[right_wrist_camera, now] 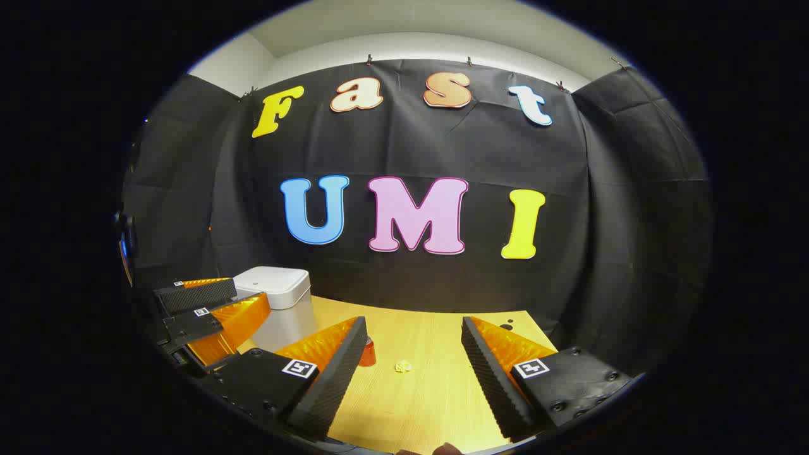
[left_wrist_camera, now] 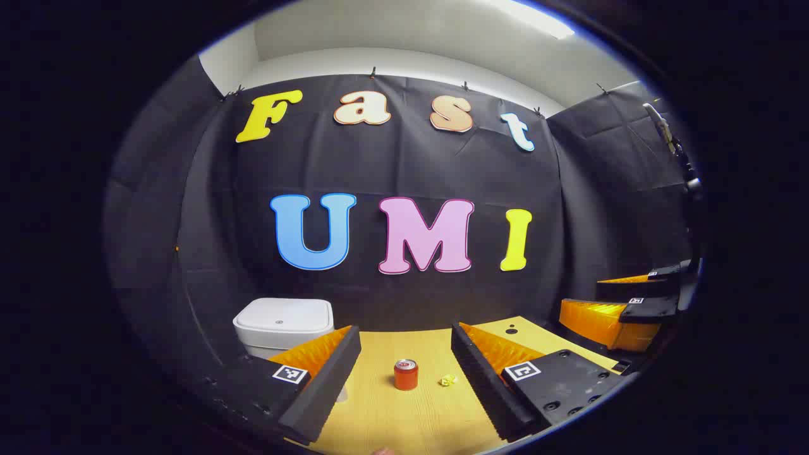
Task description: Press the lid of the desktop garbage bin to open it, pick up the crumpled paper on the desktop and throw it into the bin, then pick up the pop can on the desktop and drop it into the bin, and finally close the garbage bin lid.
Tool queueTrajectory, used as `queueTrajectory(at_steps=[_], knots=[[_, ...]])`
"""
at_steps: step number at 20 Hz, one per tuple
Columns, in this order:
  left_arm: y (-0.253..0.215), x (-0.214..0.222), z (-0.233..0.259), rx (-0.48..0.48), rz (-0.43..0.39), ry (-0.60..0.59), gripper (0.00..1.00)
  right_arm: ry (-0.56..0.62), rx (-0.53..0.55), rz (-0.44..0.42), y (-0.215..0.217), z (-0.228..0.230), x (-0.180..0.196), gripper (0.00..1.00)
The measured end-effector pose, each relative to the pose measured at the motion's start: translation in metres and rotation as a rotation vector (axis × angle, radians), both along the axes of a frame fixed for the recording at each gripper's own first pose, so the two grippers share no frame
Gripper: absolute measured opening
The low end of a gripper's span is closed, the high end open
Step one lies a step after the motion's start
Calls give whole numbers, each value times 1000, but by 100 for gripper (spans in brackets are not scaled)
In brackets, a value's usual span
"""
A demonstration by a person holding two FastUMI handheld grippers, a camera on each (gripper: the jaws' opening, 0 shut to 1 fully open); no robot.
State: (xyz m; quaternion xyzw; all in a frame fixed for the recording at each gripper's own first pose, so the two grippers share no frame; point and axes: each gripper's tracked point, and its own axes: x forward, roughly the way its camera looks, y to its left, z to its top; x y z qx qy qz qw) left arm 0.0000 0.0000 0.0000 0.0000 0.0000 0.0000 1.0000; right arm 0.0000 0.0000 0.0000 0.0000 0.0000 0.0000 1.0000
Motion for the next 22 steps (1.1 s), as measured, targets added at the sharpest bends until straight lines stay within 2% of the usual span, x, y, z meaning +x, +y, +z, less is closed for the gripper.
queueTrajectory(at_steps=[22], knots=[[10,14,-5,20,-23,16,97,-16,-2,-34,-2,9,8,97]])
